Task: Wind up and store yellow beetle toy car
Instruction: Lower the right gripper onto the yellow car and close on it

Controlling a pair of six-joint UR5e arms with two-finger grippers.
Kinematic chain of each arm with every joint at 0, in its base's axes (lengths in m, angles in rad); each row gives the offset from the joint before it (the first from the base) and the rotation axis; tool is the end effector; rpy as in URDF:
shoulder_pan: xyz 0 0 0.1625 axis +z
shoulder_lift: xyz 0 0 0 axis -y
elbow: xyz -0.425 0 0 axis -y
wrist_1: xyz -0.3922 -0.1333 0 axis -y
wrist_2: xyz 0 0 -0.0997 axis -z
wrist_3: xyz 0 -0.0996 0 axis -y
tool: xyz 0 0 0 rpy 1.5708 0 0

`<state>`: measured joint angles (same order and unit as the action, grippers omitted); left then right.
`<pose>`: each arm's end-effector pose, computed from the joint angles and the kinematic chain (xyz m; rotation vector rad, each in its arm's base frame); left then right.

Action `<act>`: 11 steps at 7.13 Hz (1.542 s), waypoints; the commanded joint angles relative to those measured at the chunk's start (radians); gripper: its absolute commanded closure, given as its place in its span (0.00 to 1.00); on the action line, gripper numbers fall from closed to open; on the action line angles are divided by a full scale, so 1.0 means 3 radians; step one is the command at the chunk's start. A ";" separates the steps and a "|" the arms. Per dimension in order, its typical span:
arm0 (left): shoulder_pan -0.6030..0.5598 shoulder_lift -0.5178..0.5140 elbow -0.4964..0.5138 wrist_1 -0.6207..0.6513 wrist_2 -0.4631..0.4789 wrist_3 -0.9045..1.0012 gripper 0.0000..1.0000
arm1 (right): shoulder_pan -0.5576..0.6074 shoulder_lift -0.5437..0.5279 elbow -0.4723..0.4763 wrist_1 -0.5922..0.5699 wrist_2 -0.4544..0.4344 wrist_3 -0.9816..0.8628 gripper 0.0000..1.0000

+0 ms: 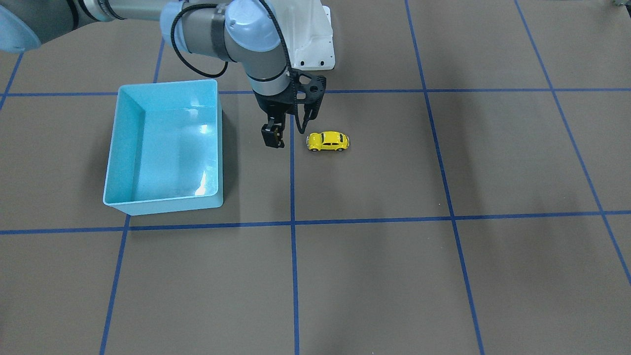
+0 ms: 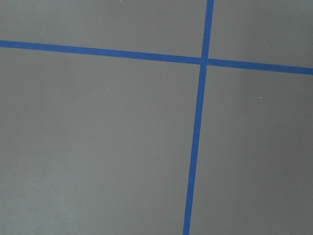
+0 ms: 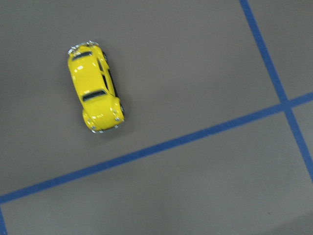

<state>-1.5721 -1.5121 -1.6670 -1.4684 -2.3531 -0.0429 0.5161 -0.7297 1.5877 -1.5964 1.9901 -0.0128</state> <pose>-0.0637 -0.4618 0.6490 -0.0778 0.7807 -0.0673 -0.5697 -0.4299 0.1366 0.5472 -0.7977 -1.1629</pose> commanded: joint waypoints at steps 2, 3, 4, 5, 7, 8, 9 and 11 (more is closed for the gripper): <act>0.0004 -0.0001 0.0024 -0.0004 0.0000 0.0005 0.00 | -0.0247 0.0229 -0.0496 0.0458 -0.0017 0.0140 0.04; 0.0004 -0.0001 0.0029 -0.0004 0.0000 0.0005 0.00 | -0.0253 0.0249 -0.0521 0.0459 -0.0017 0.0104 0.04; 0.0004 -0.0001 0.0029 -0.0004 0.0000 0.0000 0.00 | -0.0288 0.0259 -0.0542 0.0469 -0.0093 0.0124 0.04; 0.0004 -0.0001 0.0029 0.0001 0.0000 0.0005 0.00 | -0.0385 0.0340 -0.0613 0.0469 -0.0210 0.0125 0.04; 0.0004 -0.0001 0.0034 -0.0004 0.0000 0.0000 0.00 | -0.0421 0.0351 -0.0756 0.0484 -0.0359 0.0089 0.04; 0.0004 -0.0001 0.0034 0.0001 0.0000 0.0000 0.00 | -0.0467 0.0346 -0.0797 0.0484 -0.0506 0.0089 0.04; 0.0009 -0.0001 0.0039 0.0001 0.0000 -0.0010 0.00 | -0.0549 0.0402 -0.0939 0.0611 -0.0680 0.0104 0.05; 0.0009 -0.0006 0.0055 -0.0004 0.0000 -0.0010 0.00 | -0.0565 0.0443 -0.0997 0.0668 -0.0661 0.0120 0.06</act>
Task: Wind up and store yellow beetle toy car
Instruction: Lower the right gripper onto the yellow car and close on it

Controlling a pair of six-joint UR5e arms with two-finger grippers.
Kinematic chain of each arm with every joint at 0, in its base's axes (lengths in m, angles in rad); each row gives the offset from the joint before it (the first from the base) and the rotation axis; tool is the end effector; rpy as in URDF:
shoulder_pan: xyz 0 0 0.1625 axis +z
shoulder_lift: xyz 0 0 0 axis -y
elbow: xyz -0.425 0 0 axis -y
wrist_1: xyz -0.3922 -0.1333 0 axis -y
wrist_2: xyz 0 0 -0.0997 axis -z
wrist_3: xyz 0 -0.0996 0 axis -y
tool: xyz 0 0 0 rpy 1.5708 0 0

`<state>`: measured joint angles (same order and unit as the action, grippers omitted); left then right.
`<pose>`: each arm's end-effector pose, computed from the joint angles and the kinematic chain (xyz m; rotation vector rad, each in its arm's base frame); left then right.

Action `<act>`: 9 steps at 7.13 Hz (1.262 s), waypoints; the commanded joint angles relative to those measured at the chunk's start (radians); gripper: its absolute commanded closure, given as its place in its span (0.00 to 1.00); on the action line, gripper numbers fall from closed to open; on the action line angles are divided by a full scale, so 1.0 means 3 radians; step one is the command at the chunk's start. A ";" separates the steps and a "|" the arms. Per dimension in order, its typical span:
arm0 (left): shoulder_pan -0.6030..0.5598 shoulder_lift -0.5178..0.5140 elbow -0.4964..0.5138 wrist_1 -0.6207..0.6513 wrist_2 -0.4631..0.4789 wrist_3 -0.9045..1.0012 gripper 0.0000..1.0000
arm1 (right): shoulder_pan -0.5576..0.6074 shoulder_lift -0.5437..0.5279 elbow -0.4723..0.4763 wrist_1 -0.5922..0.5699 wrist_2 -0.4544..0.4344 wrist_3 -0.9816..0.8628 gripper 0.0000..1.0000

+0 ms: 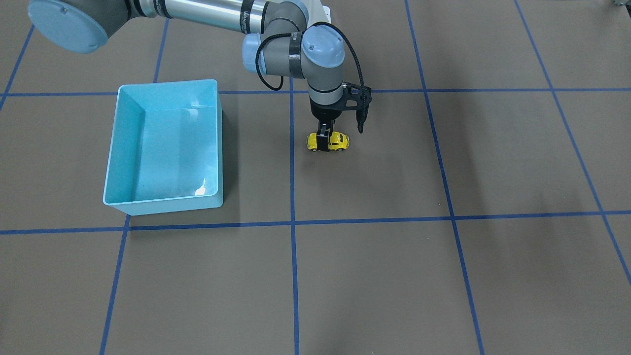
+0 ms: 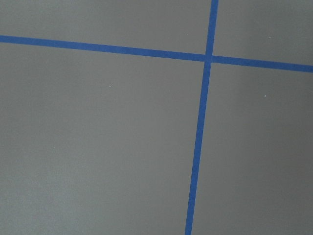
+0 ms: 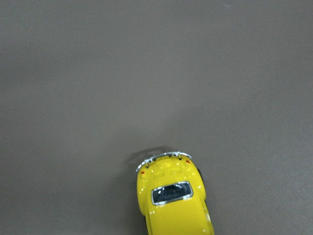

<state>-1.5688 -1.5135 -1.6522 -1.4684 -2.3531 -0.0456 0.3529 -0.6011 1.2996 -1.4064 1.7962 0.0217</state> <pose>-0.0622 -0.4617 0.6556 -0.0929 0.7801 -0.0720 -0.7024 -0.3770 0.1380 0.6166 -0.7175 -1.2096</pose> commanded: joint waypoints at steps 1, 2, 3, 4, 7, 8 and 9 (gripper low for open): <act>-0.0001 -0.0002 0.0005 0.0001 0.0000 -0.0006 0.00 | -0.0021 0.0010 -0.0042 0.0035 -0.0015 -0.0006 0.11; -0.0001 -0.0002 0.0005 0.0001 -0.0005 -0.0012 0.00 | -0.0021 -0.0006 -0.0042 0.0035 -0.0020 -0.0006 0.14; -0.0001 -0.0002 0.0005 0.0001 -0.0005 -0.0012 0.00 | -0.0016 -0.0021 -0.0057 0.0040 -0.0020 -0.0016 0.15; 0.0004 -0.0002 0.0005 0.0001 -0.0005 -0.0017 0.00 | -0.0016 -0.0021 -0.0077 0.0040 -0.0030 -0.0021 0.29; -0.0001 -0.0007 0.0005 0.0001 -0.0005 -0.0017 0.00 | 0.0005 0.0015 0.0004 0.0020 -0.0005 -0.0006 1.00; -0.0001 -0.0007 0.0000 0.0001 -0.0005 -0.0022 0.00 | 0.0071 -0.0001 0.0146 -0.0137 0.0162 -0.0016 1.00; -0.0001 -0.0007 0.0000 0.0001 -0.0010 -0.0022 0.00 | 0.0172 -0.0046 0.0557 -0.0574 0.0250 -0.0026 1.00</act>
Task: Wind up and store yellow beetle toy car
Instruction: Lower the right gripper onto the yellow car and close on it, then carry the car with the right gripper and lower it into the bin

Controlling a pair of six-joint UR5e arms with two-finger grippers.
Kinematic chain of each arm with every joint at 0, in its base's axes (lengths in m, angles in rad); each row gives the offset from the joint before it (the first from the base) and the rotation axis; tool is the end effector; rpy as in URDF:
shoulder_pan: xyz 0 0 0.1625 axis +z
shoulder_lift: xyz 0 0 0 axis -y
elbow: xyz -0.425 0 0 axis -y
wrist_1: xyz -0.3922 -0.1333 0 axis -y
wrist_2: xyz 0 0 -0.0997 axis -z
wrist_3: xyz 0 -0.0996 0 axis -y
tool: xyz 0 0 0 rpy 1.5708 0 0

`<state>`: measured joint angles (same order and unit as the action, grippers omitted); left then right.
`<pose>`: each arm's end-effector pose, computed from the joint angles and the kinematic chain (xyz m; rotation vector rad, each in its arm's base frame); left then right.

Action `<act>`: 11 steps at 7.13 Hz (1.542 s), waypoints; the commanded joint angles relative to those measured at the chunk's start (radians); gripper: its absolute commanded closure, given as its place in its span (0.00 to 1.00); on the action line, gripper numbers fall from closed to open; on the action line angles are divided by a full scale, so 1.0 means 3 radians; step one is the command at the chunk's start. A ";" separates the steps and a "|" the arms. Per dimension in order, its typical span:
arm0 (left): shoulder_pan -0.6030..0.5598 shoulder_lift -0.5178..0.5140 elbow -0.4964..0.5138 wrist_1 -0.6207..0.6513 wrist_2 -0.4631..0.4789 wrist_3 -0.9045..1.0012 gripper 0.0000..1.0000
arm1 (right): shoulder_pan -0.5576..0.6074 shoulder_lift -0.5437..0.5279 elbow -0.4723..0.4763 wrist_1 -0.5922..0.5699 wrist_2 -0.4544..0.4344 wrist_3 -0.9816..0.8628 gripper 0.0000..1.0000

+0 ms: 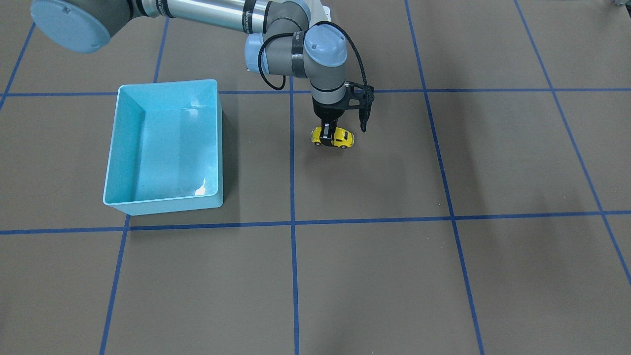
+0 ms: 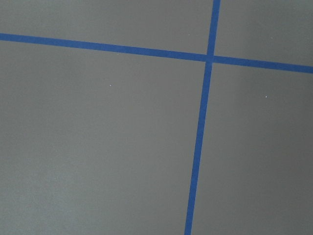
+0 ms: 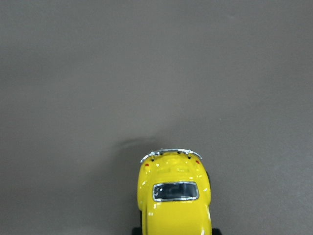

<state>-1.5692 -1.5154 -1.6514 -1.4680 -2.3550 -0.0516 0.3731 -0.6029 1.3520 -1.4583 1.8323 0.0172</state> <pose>-0.0622 -0.4626 0.6550 -0.0944 0.7817 -0.0778 -0.6827 -0.3827 0.1234 0.6024 -0.7379 -1.2092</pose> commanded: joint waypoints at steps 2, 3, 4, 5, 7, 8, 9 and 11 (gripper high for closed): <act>0.0000 -0.0001 -0.0002 0.0000 -0.0004 -0.0002 0.00 | 0.0370 -0.0762 0.1613 -0.0987 0.0369 -0.0321 1.00; 0.0000 -0.0001 -0.0002 0.0000 -0.0004 -0.0002 0.00 | 0.0752 -0.1182 0.1989 -0.1019 0.0695 -0.0521 1.00; 0.0000 -0.0001 -0.0002 0.0000 -0.0004 -0.0002 0.00 | 0.1064 -0.1485 0.2271 -0.1024 0.1022 -0.0725 1.00; 0.0000 -0.0001 -0.0007 0.0005 -0.0004 -0.0002 0.00 | 0.1184 -0.1953 0.2577 -0.1019 0.1061 -0.1082 1.00; 0.0000 -0.0001 -0.0002 0.0000 -0.0004 -0.0002 0.00 | 0.1251 -0.2459 0.2709 -0.0999 0.1056 -0.1787 1.00; 0.0000 -0.0001 -0.0002 0.0000 -0.0004 -0.0002 0.00 | 0.1231 -0.2424 0.2541 -0.0984 0.1015 -0.1811 1.00; 0.0000 -0.0001 0.0003 0.0005 -0.0004 -0.0002 0.00 | 0.1140 -0.2256 0.2297 -0.0953 0.1010 -0.1776 1.00; 0.0000 -0.0001 0.0003 0.0000 -0.0004 -0.0002 0.00 | 0.1037 -0.2132 0.1658 -0.0328 0.1010 -0.1745 1.00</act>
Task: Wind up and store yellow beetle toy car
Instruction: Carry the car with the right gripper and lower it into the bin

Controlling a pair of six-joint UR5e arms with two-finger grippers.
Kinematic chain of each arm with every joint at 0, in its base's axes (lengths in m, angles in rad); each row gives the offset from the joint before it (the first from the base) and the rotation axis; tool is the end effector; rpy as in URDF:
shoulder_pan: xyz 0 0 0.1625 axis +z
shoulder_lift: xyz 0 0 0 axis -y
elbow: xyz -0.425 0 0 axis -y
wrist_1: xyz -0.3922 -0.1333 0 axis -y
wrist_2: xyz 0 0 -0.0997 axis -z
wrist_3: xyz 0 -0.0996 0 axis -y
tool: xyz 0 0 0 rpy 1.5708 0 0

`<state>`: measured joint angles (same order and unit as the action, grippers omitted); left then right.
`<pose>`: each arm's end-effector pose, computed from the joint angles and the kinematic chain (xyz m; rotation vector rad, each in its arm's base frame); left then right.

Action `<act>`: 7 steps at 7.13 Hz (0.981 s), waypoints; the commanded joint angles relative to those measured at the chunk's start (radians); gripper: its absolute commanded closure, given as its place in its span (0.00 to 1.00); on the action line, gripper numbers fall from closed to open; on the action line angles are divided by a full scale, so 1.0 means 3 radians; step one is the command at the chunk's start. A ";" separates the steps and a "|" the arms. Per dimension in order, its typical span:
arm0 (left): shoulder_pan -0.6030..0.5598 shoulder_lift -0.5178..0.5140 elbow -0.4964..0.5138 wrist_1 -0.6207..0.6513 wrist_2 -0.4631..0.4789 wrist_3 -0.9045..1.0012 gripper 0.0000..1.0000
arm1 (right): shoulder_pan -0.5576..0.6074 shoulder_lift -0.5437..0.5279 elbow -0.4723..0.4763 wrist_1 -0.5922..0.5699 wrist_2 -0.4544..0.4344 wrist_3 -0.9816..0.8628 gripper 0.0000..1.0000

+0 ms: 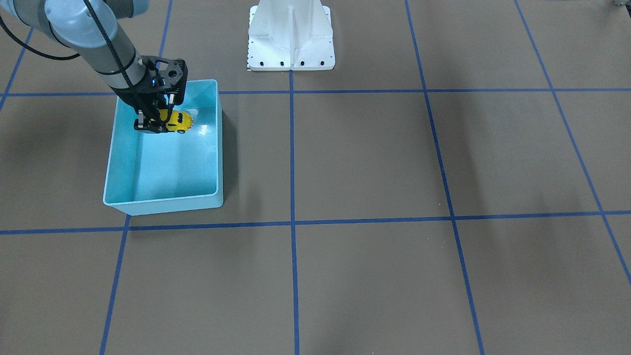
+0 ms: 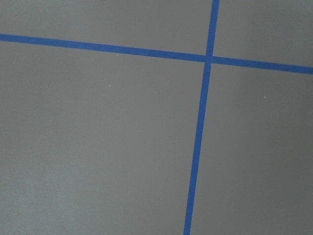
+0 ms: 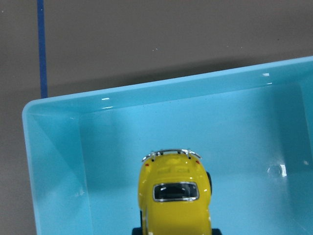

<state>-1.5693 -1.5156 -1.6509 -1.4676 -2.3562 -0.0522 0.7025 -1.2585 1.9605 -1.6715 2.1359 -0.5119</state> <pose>-0.0622 -0.4626 0.6551 -0.0953 0.7829 -0.0788 -0.3756 -0.4228 0.3266 0.5276 -0.7086 -1.4684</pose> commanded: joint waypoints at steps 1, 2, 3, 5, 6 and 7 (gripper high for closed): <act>0.0000 -0.0005 0.0001 -0.0001 0.0000 0.0000 0.00 | -0.0087 0.0018 -0.0485 0.0584 -0.0012 0.0059 1.00; 0.0000 -0.0005 0.0001 0.0004 0.0000 0.0000 0.00 | -0.0137 -0.0018 -0.0537 0.0622 -0.0053 0.0045 1.00; 0.0005 -0.0005 0.0001 -0.0001 0.0000 0.0000 0.00 | -0.0183 -0.0013 -0.0568 0.0688 -0.0094 0.0050 1.00; 0.0000 -0.0005 0.0001 0.0004 0.0000 0.0000 0.00 | -0.0194 -0.0034 -0.0598 0.0750 -0.0099 0.0055 0.98; 0.0000 -0.0005 0.0006 -0.0001 0.0000 0.0000 0.00 | -0.0194 -0.0039 -0.0594 0.0760 -0.0094 0.0060 0.57; 0.0005 -0.0005 0.0006 0.0004 0.0000 0.0000 0.00 | -0.0189 -0.0034 -0.0583 0.0765 -0.0094 0.0060 0.01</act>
<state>-1.5690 -1.5171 -1.6495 -1.4672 -2.3562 -0.0522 0.6455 -1.2689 1.7839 -1.4453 2.1076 -0.4945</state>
